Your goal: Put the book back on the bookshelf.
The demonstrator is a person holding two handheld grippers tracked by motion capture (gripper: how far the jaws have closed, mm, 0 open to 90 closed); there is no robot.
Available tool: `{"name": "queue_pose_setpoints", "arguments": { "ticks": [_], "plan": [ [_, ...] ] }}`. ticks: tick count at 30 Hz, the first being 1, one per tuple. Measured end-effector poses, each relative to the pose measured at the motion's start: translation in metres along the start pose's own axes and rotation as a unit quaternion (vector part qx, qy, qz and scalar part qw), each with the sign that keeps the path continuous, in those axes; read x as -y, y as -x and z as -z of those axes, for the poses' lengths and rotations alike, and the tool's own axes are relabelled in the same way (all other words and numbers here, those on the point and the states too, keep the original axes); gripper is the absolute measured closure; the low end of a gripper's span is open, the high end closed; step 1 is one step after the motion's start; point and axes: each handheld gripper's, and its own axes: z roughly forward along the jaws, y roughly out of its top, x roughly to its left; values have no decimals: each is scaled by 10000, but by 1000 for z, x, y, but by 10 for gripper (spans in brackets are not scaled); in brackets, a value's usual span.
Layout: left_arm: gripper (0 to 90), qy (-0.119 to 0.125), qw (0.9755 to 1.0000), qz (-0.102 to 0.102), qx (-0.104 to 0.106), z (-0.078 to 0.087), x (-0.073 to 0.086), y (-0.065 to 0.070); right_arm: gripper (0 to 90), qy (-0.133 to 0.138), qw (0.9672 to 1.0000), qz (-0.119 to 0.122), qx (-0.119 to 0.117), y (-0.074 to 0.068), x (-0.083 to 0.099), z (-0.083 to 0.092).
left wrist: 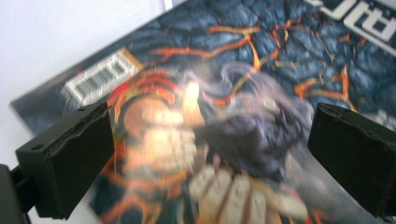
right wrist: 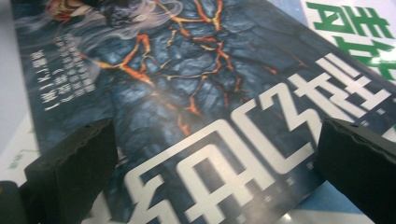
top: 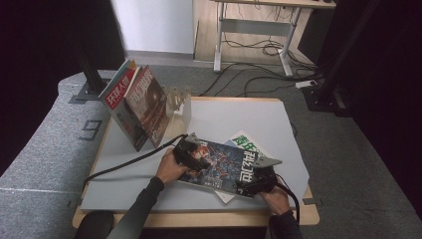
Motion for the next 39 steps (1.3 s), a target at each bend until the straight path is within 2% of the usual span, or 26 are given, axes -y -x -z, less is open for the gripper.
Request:
{"name": "queue_pose_setpoints", "arguments": {
  "ticks": [2, 5, 9, 19, 23, 31, 35, 39],
  "plan": [
    [2, -39, 10000, -43, -20, -5, -4, -2, 0, 1, 10000, 31, 19, -3, 2, 1],
    [5, 120, 9999, 94, 54, -10, -8, -10, 0, -39, 9999, 108, 52, -7, 5, 5],
    [6, 179, 9997, 135, -17, -13, -10, -19, 0, -33, 9999, 131, 64, -12, 10, 10],
    [7, 391, 9987, 333, -55, -19, -14, -34, 0, -65, 10000, 68, -19, -19, 19, 18],
    [6, 402, 9985, 364, -53, -21, -15, -39, 0, -182, 9996, 202, 35, -22, 22, 18],
    [4, 308, 9987, 395, -59, -24, -15, -42, 0, -220, 9995, 214, 41, -21, 23, 18],
    [0, 189, 9990, 379, -114, -22, -14, -39, 0, -226, 9995, 218, 61, -19, 23, 19],
    [0, 27, 9993, 334, -184, -20, -13, -34, 0, -232, 9996, 115, 138, -12, 25, 21]
  ]
}}
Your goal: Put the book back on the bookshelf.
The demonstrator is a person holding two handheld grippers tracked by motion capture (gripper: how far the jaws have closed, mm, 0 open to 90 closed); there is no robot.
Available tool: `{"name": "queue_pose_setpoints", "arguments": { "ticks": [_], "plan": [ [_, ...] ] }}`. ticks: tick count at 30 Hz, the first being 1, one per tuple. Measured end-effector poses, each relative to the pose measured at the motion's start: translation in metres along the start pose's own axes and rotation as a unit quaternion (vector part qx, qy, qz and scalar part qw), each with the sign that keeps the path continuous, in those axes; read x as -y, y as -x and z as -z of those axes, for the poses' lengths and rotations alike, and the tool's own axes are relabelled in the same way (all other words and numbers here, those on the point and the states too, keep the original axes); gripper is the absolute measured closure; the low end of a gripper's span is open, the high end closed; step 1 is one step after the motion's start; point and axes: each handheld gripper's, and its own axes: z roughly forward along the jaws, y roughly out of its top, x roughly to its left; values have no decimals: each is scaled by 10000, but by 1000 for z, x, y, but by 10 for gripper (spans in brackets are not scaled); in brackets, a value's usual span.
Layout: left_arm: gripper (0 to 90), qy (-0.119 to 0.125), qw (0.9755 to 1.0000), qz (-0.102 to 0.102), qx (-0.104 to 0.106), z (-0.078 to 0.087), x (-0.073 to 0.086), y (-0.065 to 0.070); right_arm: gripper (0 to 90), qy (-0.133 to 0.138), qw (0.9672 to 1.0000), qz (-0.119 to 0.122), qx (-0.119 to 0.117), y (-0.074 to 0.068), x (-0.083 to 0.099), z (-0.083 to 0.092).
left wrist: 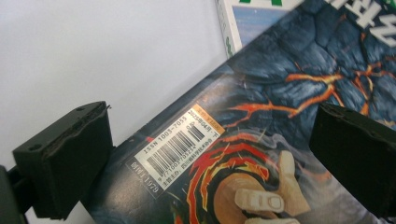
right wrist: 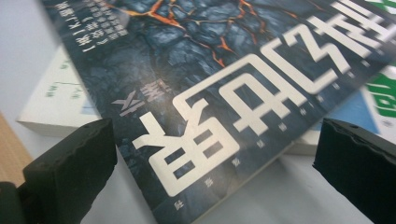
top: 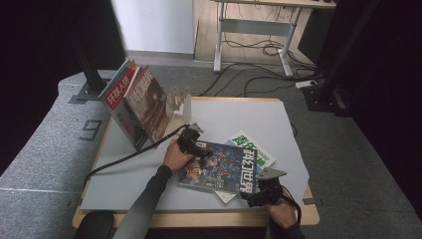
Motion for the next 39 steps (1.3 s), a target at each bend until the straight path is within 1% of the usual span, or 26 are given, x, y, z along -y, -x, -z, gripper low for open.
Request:
{"name": "queue_pose_setpoints", "arguments": {
  "ticks": [3, 5, 9, 10, 11, 13, 14, 15, 20, 26, 31, 35, 39],
  "plan": [
    [0, -57, 10000, -56, 39, 3, 1, 5, 0, 78, 9999, -106, 76, 6, 1, 2],
    [0, -119, 9999, -120, 1, 5, 3, 8, 0, 106, 9998, -158, 107, 11, 1, 3],
    [0, -302, 9990, -295, -139, 9, 7, 15, 0, 90, 9995, -251, 142, 19, 2, 4],
    [0, -300, 9990, -294, -130, 11, 8, 15, 0, 96, 9995, -263, 168, 21, 3, 4],
    [0, -246, 9994, -212, -79, 13, 11, 15, 0, 99, 9994, -274, 199, 22, 3, 4],
    [0, -126, 9999, 0, 99, 18, 17, 12, 0, 107, 9991, -302, 273, 25, 3, 4],
    [0, -95, 9998, 69, 169, 21, 21, 11, 0, 117, 9989, -324, 332, 27, 3, 4],
    [0, -77, 9998, 100, 184, 23, 22, 11, 0, 131, 9985, -353, 397, 29, 2, 4],
    [0, -185, 9998, -31, 110, 30, 31, 17, 0, 139, 9979, -424, 475, 37, 0, 2],
    [0, -181, 9997, -13, 149, 39, 42, 22, 0, 149, 9970, -469, 598, 45, -3, -1],
    [0, -184, 9997, -79, 151, 46, 52, 30, 0, 154, 9960, -488, 731, 53, -7, -4],
    [0, -128, 9996, -75, 220, 53, 61, 34, 0, 158, 9950, -529, 834, 59, -11, -8],
    [0, -69, 9995, -61, 297, 57, 69, 39, 0, 151, 9943, -614, 858, 65, -14, -13]
  ]
}}
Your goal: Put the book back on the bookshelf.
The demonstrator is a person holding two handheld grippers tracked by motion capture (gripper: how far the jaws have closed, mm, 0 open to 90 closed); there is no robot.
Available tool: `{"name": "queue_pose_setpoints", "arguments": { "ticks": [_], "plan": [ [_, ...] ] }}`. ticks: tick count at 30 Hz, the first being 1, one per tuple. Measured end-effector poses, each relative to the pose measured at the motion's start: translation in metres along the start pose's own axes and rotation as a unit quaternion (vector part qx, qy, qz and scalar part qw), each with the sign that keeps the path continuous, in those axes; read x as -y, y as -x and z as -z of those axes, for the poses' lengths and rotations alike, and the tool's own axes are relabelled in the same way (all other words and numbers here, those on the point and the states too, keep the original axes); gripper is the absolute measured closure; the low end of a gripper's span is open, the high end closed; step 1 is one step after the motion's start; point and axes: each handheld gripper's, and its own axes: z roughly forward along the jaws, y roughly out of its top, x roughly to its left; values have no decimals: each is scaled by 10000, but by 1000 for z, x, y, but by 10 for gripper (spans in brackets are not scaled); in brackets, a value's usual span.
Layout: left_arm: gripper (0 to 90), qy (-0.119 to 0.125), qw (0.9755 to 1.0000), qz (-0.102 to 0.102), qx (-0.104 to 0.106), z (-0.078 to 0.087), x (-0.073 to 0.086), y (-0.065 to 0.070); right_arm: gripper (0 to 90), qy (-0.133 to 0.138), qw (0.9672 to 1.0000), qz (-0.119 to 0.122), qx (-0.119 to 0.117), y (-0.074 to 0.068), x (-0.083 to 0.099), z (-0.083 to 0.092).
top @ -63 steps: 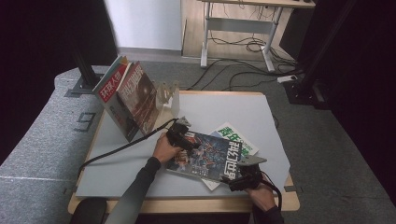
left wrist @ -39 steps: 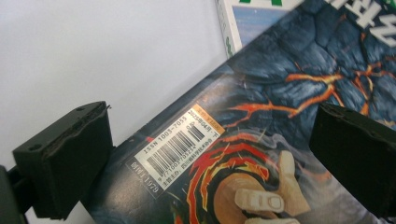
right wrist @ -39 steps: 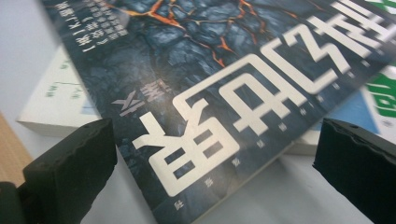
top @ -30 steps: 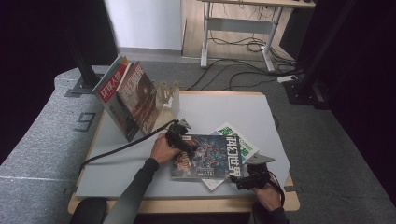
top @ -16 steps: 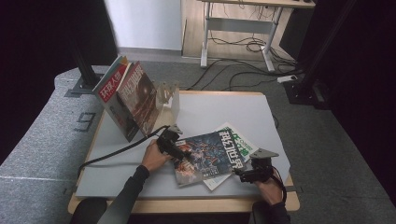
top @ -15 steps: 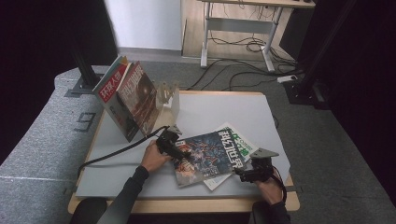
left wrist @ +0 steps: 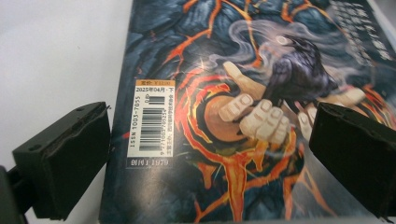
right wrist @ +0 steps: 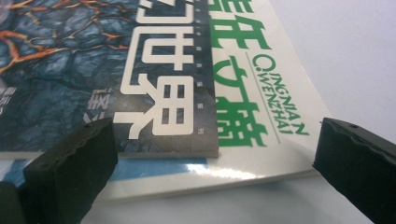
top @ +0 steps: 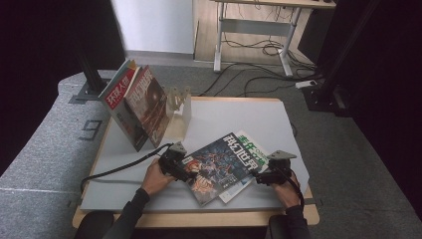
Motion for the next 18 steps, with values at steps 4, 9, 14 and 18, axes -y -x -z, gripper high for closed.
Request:
{"name": "queue_pose_setpoints", "arguments": {
  "ticks": [4, 9, 14, 18],
  "plan": [
    [0, 53, 9999, 20, 87, 3, 8, 5, 0, -51, 9999, -99, -38, 5, -4, -5],
    [0, 86, 9999, 16, 124, 6, 15, 12, 0, -114, 9997, -188, -106, 11, -9, -11],
    [0, 88, 9998, 28, 150, 9, 19, 16, 0, -171, 9996, -182, -103, 14, -15, -17],
    [0, 147, 9996, 88, 246, 11, 23, 19, 0, -208, 9997, -146, 8, 15, -22, -22]
  ]
}}
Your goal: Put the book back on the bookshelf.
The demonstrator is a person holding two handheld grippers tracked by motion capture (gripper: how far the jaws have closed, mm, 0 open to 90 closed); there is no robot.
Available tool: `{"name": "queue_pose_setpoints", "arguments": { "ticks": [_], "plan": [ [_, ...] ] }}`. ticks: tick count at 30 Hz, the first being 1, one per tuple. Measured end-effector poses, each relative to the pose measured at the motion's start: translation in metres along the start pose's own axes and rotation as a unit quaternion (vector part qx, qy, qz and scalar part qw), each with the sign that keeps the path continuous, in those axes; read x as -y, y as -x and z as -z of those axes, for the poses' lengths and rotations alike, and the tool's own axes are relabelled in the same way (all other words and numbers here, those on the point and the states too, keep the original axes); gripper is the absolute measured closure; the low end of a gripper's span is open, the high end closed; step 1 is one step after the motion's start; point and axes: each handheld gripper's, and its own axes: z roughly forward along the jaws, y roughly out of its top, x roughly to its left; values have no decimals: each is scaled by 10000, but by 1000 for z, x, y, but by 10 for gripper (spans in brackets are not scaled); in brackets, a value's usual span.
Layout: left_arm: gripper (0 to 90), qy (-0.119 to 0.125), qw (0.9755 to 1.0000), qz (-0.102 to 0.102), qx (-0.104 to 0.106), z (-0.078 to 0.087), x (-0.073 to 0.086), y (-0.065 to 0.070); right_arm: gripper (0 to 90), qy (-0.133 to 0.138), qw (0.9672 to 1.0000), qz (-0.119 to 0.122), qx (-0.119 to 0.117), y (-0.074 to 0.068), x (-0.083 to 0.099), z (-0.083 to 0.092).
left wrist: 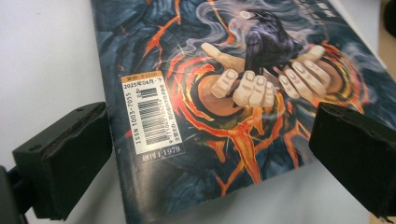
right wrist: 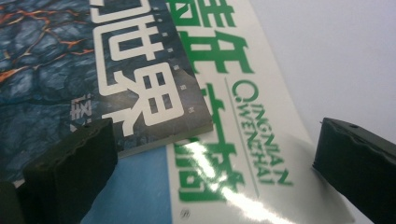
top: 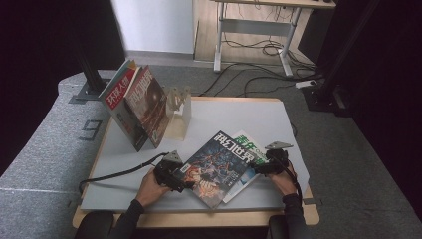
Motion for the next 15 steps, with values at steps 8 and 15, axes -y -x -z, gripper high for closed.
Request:
{"name": "queue_pose_setpoints", "arguments": {
  "ticks": [8, 15],
  "plan": [
    [0, 10, 9997, -33, 222, 3, 5, 7, 0, -20, 9998, -142, 125, 7, -11, -11],
    [5, 78, 9999, -90, 119, 15, 10, 3, 0, -56, 9998, -7, 169, 2, -9, -8]
  ]
}}
